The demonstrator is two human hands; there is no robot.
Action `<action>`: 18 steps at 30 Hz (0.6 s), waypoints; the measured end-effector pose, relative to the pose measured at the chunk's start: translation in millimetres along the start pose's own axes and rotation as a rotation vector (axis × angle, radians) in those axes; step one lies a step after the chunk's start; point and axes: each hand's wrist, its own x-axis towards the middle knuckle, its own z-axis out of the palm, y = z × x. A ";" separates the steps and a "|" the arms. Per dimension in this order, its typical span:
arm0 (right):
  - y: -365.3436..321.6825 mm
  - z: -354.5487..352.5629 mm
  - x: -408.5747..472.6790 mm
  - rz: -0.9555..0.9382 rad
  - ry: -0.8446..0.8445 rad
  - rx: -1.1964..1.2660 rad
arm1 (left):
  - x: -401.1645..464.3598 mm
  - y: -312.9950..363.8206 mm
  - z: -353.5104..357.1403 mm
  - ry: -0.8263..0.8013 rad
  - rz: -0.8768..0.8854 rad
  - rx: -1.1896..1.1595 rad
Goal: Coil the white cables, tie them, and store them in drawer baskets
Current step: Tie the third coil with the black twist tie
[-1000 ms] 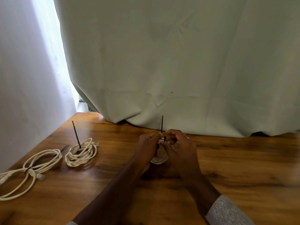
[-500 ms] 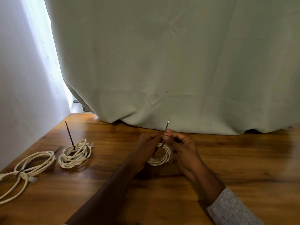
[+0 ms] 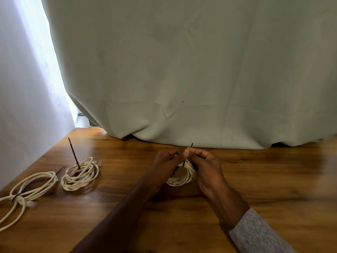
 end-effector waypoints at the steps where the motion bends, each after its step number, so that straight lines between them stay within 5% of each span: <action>1: 0.4 -0.1 0.2 -0.002 0.001 -0.008 | 0.1 -0.7 -0.4 -0.004 -0.007 -0.006; 14: 0.6 -0.3 4.3 -0.073 -0.062 0.181 | 0.2 -1.2 -4.5 0.040 0.068 -0.153; 18: -0.2 -2.2 3.4 -0.225 -0.068 -0.034 | 0.4 3.9 -2.3 0.029 0.123 -0.152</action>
